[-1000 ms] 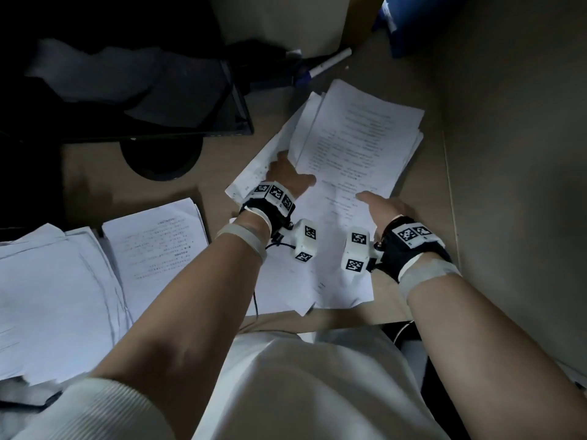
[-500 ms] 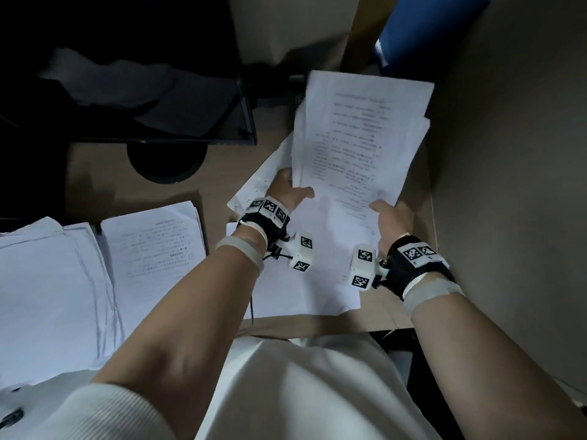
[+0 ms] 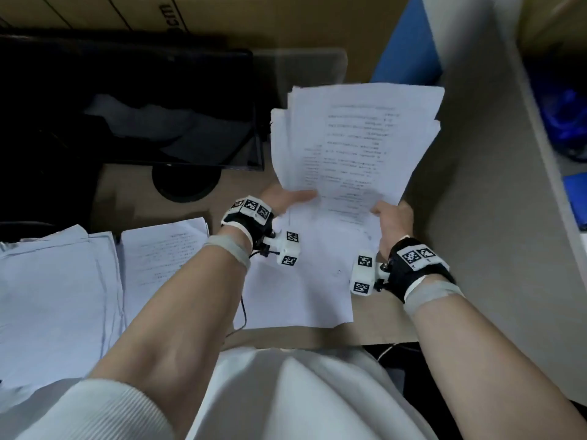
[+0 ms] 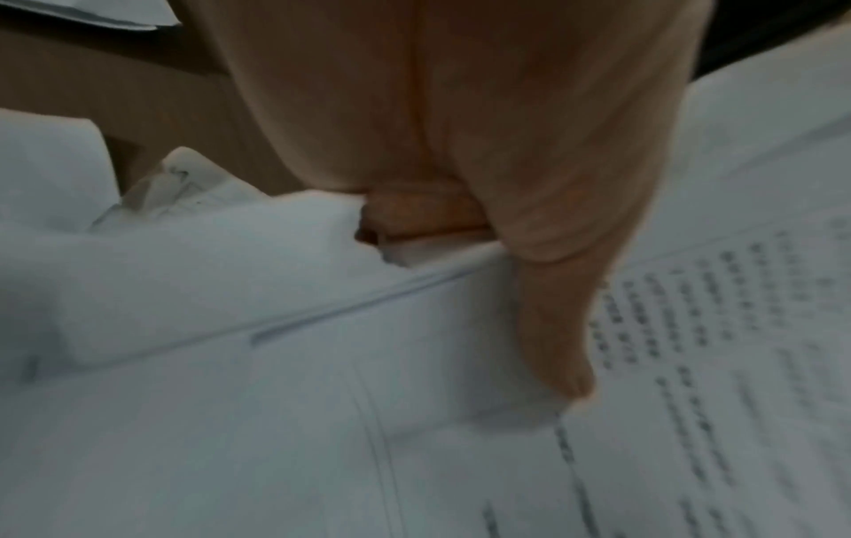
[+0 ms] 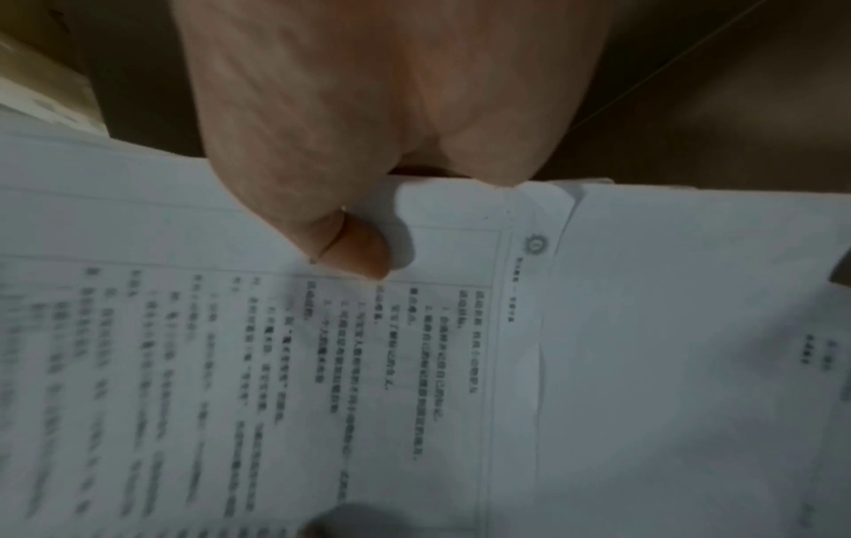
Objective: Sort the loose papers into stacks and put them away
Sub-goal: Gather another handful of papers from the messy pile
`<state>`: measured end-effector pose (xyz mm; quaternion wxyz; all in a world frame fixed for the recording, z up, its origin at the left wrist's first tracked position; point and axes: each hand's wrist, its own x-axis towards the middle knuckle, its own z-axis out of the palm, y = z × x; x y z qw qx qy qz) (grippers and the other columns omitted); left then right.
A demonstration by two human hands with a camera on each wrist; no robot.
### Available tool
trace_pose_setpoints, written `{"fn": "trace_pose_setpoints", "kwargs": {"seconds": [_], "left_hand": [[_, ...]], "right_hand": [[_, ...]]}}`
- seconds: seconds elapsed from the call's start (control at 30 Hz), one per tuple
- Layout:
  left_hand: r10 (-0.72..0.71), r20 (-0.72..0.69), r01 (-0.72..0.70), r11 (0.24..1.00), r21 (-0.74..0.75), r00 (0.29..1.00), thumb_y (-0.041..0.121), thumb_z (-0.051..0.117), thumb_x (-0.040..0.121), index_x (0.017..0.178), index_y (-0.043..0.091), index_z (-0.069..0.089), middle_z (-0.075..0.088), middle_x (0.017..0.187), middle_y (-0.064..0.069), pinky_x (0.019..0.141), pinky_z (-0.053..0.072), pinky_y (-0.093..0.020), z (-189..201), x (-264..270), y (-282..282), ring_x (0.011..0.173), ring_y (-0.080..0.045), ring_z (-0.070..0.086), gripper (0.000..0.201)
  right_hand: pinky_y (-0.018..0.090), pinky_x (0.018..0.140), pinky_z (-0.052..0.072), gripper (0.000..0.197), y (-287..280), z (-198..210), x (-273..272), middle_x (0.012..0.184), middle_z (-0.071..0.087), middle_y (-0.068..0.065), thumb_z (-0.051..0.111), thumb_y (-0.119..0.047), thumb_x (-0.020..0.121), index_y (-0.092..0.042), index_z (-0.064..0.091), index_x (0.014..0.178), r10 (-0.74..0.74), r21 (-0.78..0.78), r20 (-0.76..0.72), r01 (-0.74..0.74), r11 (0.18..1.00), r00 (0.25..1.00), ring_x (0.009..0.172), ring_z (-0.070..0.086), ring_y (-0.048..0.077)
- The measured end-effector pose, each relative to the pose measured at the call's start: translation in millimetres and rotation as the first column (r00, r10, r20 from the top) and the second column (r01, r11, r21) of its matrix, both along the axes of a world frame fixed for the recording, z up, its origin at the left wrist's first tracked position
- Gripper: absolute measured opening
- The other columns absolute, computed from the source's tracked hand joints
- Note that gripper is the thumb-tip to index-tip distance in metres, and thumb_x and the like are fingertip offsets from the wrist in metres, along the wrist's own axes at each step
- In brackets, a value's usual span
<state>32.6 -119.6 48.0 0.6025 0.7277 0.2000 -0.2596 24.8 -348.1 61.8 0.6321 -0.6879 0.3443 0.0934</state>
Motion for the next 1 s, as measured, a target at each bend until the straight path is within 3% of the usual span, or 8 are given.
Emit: {"fn": "trace_pose_setpoints", "kwargs": {"seconds": [0.17,0.37,0.53,0.6,0.67,0.77,0.87,1.0], "left_hand": [[0.343,0.197,-0.316,0.935,-0.16,0.918,0.014,0.077,0.085,0.113,0.006,0.071,0.074,0.108,-0.007,0.093,0.055,-0.037,21,-11,3,0.098,-0.019,0.071,0.03],[0.414,0.334,-0.368,0.909,-0.196,0.847,-0.005,0.08,0.074,0.107,0.008,0.069,0.074,0.106,-0.008,0.086,0.058,-0.04,50,-24,17,0.099,-0.022,0.071,0.037],[0.439,0.364,-0.396,0.898,-0.191,0.821,0.004,0.085,0.069,0.11,0.019,0.066,0.072,0.106,0.0,0.081,0.06,-0.037,69,-23,30,0.098,-0.017,0.069,0.048],[0.387,0.387,-0.365,0.921,-0.133,0.837,-0.001,0.083,0.071,0.117,0.011,0.062,0.07,0.109,-0.002,0.077,0.059,-0.028,72,-28,36,0.098,-0.013,0.067,0.052],[0.367,0.367,-0.36,0.929,-0.09,0.855,0.0,0.085,0.069,0.113,0.012,0.065,0.071,0.11,-0.007,0.078,0.06,-0.033,68,-34,41,0.097,-0.017,0.068,0.05],[0.358,0.304,-0.353,0.933,-0.073,0.883,-0.002,0.082,0.071,0.108,0.02,0.07,0.073,0.102,-0.002,0.075,0.058,-0.033,57,-41,38,0.092,-0.015,0.07,0.045],[0.383,0.305,-0.389,0.92,-0.045,0.872,-0.003,0.077,0.08,0.108,0.005,0.068,0.071,0.091,-0.002,0.065,0.054,-0.019,51,-41,33,0.082,-0.01,0.067,0.031],[0.409,0.354,-0.447,0.894,0.027,0.841,0.009,0.078,0.082,0.095,0.01,0.07,0.071,0.089,-0.004,0.074,0.054,-0.03,49,-33,37,0.083,-0.016,0.067,0.016]], "right_hand": [[0.031,0.089,0.048,0.062,11,0,-6,0.115,0.062,-0.003,0.077,-0.023,0.079,-0.013,0.047,0.133,0.093,-0.031,-0.001,-0.093,0.995,0.996,0.099,0.062,0.017],[0.036,0.076,0.055,0.021,24,10,10,0.091,0.067,0.009,0.067,0.001,0.077,0.0,0.061,0.098,0.237,-0.18,-0.003,-0.234,0.955,0.971,0.088,0.067,0.027],[0.027,0.069,0.05,0.026,34,37,27,0.081,0.061,-0.001,0.056,0.013,0.083,-0.012,0.057,0.081,0.221,-0.112,0.154,-0.205,0.972,0.963,0.074,0.061,0.015],[0.028,0.071,0.049,0.022,37,35,24,0.084,0.06,-0.005,0.061,0.01,0.082,-0.008,0.059,0.095,0.273,-0.104,0.137,-0.26,0.96,0.952,0.077,0.061,0.014],[0.027,0.07,0.048,0.041,42,25,18,0.093,0.059,-0.005,0.07,0.0,0.076,-0.011,0.052,0.111,0.333,-0.126,0.084,-0.322,0.939,0.939,0.081,0.059,0.012],[0.025,0.067,0.05,0.051,50,10,12,0.102,0.068,0.006,0.078,-0.006,0.064,-0.001,0.061,0.111,0.39,-0.128,0.011,-0.386,0.914,0.921,0.09,0.067,0.024],[0.029,0.079,0.054,0.038,60,5,12,0.102,0.069,0.006,0.078,0.0,0.077,-0.006,0.066,0.113,0.38,-0.125,-0.001,-0.377,0.918,0.925,0.09,0.066,0.021],[0.033,0.083,0.052,0.03,61,2,20,0.099,0.069,0.003,0.076,-0.021,0.084,-0.008,0.069,0.111,0.34,-0.152,0.022,-0.333,0.931,0.94,0.091,0.066,0.022]]}}
